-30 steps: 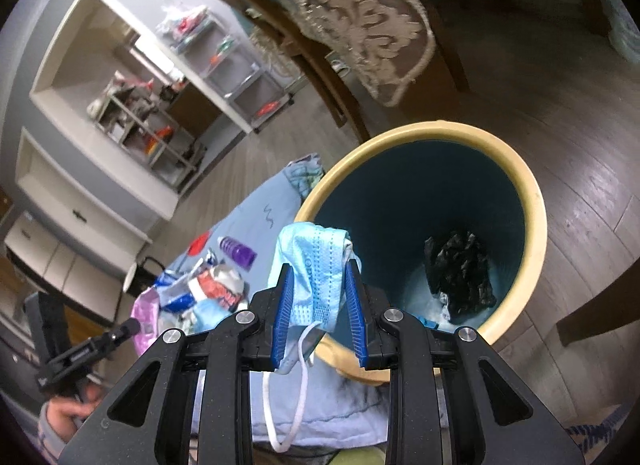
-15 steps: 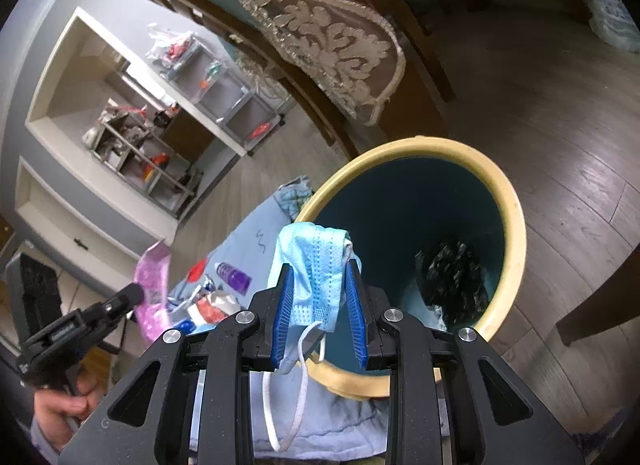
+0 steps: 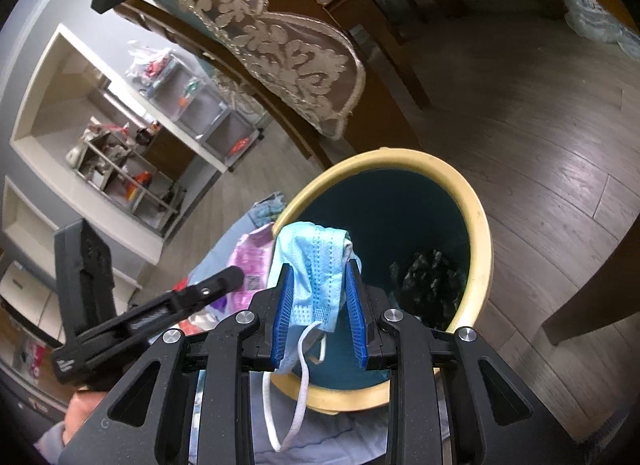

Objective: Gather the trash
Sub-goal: 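Move both grippers over the bin and release the pink wrapper and blue mask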

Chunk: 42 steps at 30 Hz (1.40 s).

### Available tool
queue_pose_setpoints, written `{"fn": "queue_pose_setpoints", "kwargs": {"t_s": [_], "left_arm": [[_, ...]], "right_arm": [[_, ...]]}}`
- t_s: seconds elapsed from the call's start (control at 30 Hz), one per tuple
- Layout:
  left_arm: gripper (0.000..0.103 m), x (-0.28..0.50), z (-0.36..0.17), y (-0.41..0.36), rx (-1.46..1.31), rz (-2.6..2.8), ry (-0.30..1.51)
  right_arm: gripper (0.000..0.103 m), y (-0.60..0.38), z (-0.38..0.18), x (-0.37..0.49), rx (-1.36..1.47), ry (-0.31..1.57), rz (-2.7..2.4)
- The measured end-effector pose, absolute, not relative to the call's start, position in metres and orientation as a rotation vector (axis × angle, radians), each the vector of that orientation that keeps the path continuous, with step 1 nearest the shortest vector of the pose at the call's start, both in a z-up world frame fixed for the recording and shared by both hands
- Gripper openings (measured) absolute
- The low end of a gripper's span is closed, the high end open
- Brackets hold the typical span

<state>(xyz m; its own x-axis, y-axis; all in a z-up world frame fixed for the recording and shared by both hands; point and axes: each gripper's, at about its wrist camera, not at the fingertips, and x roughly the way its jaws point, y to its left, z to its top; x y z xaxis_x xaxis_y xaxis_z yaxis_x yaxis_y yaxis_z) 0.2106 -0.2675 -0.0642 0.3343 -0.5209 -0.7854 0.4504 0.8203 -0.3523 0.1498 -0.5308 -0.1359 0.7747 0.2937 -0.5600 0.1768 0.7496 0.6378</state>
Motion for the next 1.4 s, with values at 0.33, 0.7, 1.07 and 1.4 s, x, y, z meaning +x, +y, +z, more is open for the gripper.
{"fn": "queue_pose_setpoints", "kwargs": {"t_s": [0.33, 0.7, 1.07, 1.4], "left_arm": [[0.04, 0.21, -0.069, -0.254, -0.071, -0.599, 1.052], [0.059, 0.187, -0.047, -0.21, -0.07, -0.57, 0.987], [0.09, 0.15, -0.023, -0.13, -0.013, -0.478, 0.915], [0.094, 0.134, -0.014, -0.052, -0.061, -0.361, 0.915]], "right_arm": [[0.028, -0.533, -0.147, 0.158, 0.746, 0.729, 0.048], [0.065, -0.532, -0.154, 0.163, 0.729, 0.741, 0.004], [0.083, -0.504, -0.138, 0.164, 0.542, 0.728, 0.006], [0.087, -0.493, -0.132, 0.162, 0.479, 0.732, 0.013]]}}
